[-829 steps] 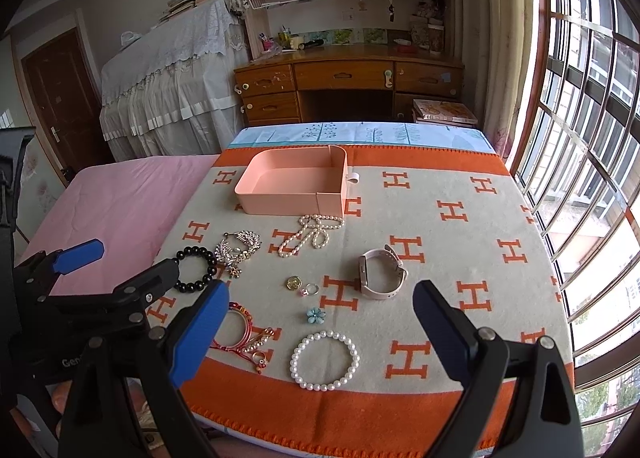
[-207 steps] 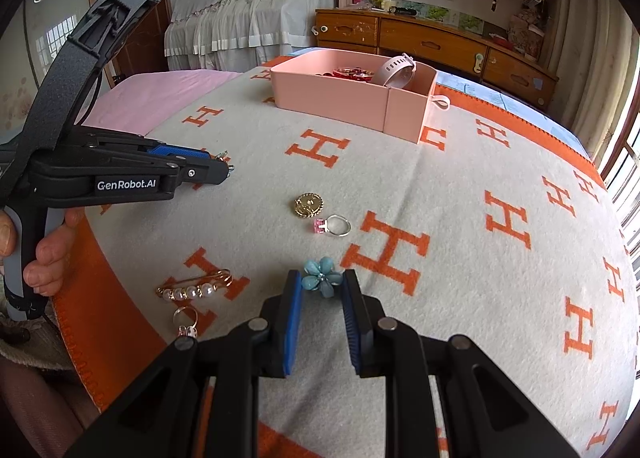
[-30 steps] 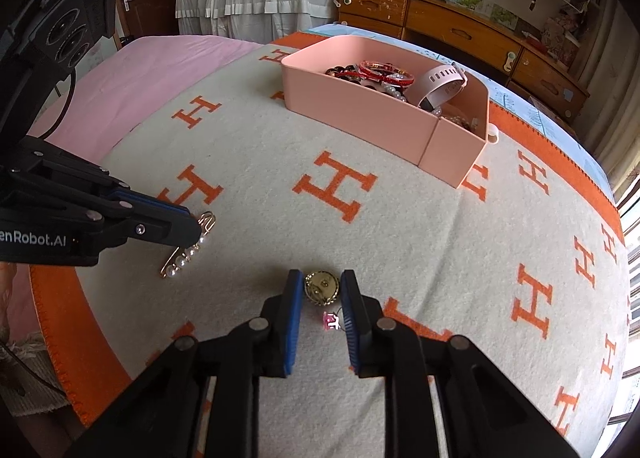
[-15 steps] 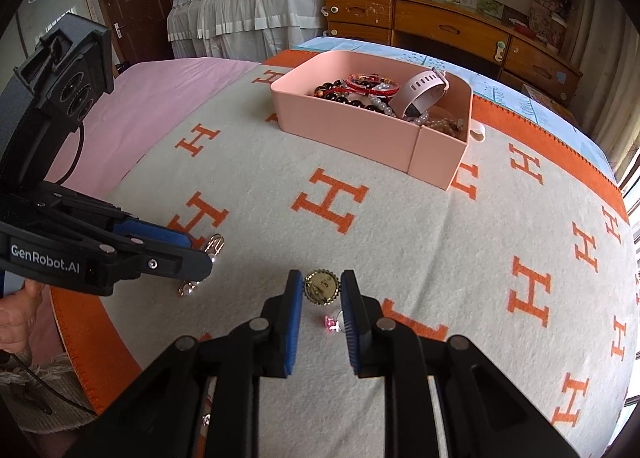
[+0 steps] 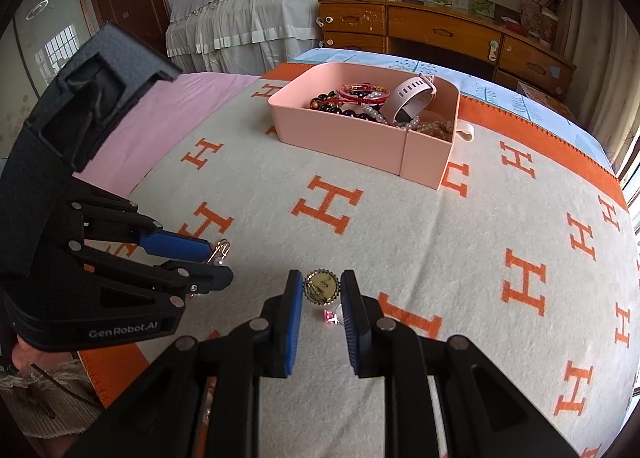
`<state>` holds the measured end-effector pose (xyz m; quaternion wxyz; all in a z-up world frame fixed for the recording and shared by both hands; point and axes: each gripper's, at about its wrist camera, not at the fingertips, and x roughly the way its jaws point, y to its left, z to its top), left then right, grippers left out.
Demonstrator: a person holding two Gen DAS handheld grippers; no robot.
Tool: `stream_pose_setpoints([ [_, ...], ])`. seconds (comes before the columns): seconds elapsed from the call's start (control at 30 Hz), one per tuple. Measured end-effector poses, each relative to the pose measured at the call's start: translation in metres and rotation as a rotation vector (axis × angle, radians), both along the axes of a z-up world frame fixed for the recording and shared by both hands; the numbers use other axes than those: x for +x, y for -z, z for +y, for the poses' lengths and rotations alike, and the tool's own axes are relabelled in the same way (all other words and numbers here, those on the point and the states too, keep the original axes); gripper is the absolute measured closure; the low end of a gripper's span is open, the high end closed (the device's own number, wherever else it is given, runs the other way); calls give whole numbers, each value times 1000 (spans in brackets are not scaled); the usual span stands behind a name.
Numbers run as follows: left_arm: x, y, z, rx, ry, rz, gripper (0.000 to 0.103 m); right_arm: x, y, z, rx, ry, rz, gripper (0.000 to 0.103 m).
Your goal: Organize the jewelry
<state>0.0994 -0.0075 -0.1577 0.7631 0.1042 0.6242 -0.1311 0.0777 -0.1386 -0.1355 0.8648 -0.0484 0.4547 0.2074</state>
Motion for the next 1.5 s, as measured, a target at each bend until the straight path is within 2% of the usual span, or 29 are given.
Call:
stream_pose_setpoints([
  [0.03, 1, 0, -2, -8, 8, 12, 92, 0, 0, -1, 4, 3, 0, 84],
  [0.27, 11, -2, 4, -141, -64, 67, 94, -4, -2, -12, 41, 22, -5, 84],
  [0.33, 13, -2, 14, -202, -93, 85, 101, -5, -6, -14, 45, 26, -15, 84],
  [0.6, 17, -10, 20, -235, -109, 53, 102, -6, -15, -18, 65, 38, -36, 84],
  [0.7, 14, -14, 13, -208, -95, 46, 101, -8, -15, -18, 68, 36, -36, 84],
  [0.77, 13, -13, 6, -177, -69, 57, 86, -8, -15, -18, 66, 37, -36, 84],
  [0.83, 12, -10, -1, -145, -60, 61, 45, -9, -16, -18, 67, 35, -36, 84],
  [0.87, 11, -10, -4, -134, -59, 48, 42, -10, -17, -19, 67, 34, -39, 84],
  [0.97, 8, -9, -17, -92, -39, 29, 42, -11, -19, -19, 69, 32, -43, 84],
  [1.0, 7, -9, -21, -96, -28, 33, 47, -11, -19, -20, 69, 33, -43, 84],
  [1.03, 7, -8, -25, -93, -17, 44, 59, -12, -19, -20, 70, 35, -43, 84],
  [1.1, 8, -1, -36, -64, -6, 79, 76, -12, -20, -22, 74, 38, -42, 84],
  [1.2, 8, 3, -43, -12, 7, 79, 78, -14, -22, -25, 77, 45, -49, 84],
  [1.3, 11, 6, -48, 12, 7, 91, 79, -17, -24, -29, 86, 48, -55, 84],
  [1.4, 7, 5, -46, 31, 35, 69, 80, -17, -24, -32, 89, 51, -55, 84],
  [1.47, 7, 5, -49, 27, 42, 62, 92, -18, -23, -35, 94, 54, -53, 84],
  [1.5, 7, 5, -51, 26, 44, 62, 92, -18, -23, -35, 97, 55, -52, 84],
])
